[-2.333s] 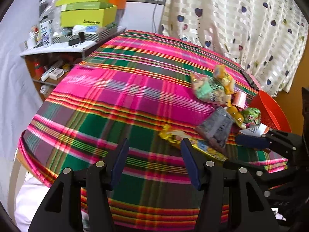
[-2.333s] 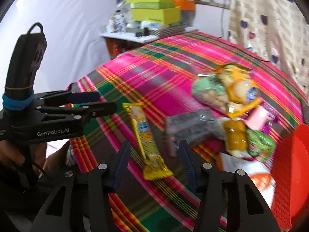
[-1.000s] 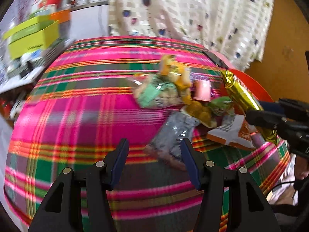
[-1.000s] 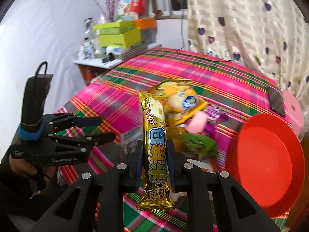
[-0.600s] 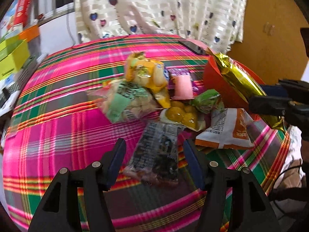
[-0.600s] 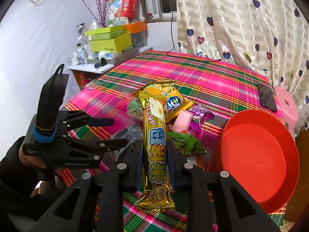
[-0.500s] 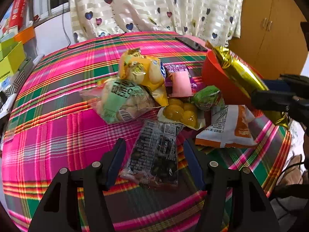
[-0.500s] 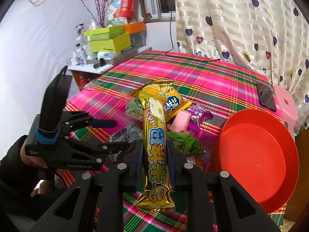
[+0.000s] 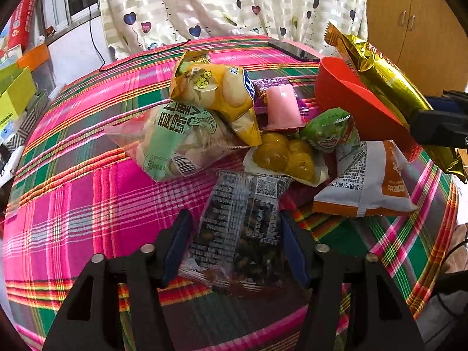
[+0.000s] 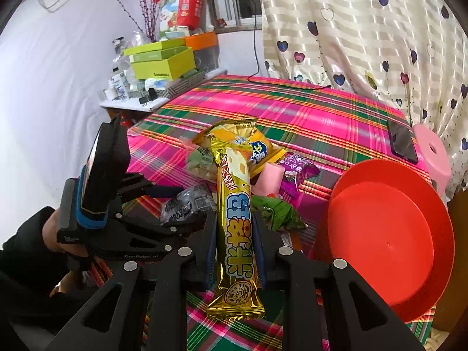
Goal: Organize snacks
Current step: 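Lift the wafer bar with the right gripper while the left gripper grasps the dark seed packet, then carry both packets over the red basket and open both grippers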
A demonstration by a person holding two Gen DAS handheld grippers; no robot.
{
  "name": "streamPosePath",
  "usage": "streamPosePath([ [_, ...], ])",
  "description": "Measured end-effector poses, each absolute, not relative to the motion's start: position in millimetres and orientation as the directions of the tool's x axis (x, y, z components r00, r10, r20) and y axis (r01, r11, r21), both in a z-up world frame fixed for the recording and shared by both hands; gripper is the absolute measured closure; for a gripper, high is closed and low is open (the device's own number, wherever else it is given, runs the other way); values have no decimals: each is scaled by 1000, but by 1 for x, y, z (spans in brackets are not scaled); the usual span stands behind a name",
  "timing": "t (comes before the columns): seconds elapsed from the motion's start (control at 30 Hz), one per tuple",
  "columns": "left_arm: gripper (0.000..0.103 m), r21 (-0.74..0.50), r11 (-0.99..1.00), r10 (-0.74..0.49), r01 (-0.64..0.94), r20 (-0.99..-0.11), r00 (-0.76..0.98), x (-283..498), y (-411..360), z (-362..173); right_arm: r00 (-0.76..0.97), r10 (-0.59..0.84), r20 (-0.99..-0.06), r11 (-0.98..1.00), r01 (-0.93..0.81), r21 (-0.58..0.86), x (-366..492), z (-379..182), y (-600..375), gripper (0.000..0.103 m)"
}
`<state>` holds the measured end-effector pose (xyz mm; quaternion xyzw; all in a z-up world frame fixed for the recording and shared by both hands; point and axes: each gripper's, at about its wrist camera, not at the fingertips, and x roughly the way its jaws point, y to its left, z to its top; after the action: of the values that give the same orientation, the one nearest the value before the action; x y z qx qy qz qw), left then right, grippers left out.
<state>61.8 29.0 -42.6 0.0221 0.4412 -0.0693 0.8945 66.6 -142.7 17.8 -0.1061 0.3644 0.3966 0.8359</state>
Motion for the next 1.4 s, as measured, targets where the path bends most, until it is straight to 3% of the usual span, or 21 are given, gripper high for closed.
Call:
streamPosePath([
  [0.53, 58, -56, 998, -58, 24, -767, 638, 32, 31, -29, 439, 606, -663, 667, -735, 123, 58, 24, -157, 83],
  [1.4, 58, -118, 992, -113, 41, -707, 698, 29, 3, 25, 486, 587, -647, 713, -690, 128, 60, 30, -180, 83],
])
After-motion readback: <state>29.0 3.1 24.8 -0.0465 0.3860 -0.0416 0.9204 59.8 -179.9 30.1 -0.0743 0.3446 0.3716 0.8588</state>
